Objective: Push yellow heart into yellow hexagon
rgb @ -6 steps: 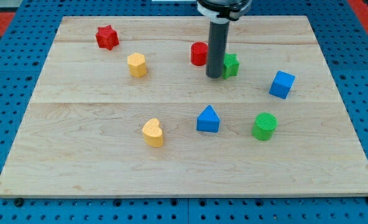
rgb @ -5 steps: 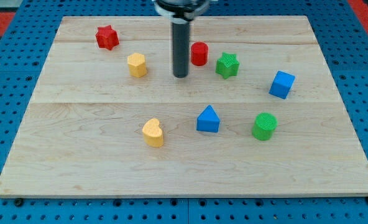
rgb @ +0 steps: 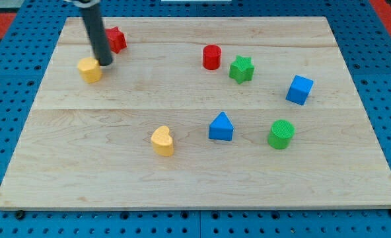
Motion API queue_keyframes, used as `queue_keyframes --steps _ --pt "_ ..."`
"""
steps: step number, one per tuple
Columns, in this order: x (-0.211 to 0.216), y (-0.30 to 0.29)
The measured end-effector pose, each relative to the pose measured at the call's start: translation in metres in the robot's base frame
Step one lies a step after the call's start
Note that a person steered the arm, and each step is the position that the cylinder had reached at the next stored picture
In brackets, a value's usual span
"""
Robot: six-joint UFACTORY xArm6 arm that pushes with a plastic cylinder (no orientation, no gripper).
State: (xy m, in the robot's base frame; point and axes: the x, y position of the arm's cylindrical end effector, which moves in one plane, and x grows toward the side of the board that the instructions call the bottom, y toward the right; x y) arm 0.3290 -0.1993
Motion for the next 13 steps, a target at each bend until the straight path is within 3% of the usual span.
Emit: queue_keyframes --steps 3,4,7,9,10,11,12,13 --pt "-0.035 -0.011" --pt "-0.035 -0.049" --pt "0.008 -0.051" --pt "0.058 0.017" --pt "0.017 0.084" --pt "0.036 0.166" --pt "0.111 0.191" --pt "0.156 0.189"
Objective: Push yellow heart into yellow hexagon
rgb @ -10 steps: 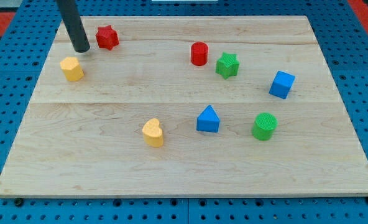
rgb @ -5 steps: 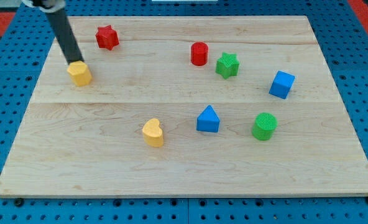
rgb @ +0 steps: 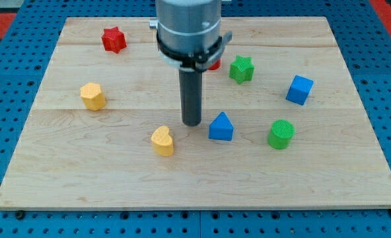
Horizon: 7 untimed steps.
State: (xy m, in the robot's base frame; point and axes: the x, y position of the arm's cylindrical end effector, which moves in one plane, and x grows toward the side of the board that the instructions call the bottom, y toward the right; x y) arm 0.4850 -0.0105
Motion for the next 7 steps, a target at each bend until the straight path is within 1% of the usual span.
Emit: queue_keyframes --steps 1,2,3,5,6,7 --pt "0.025 0.0" --pt "0.044 -0.018" --pt "0.038 -0.066" --pt "-0.02 -0.119" --pt "-0.045 -0.122" --pt "-0.063 -0.033"
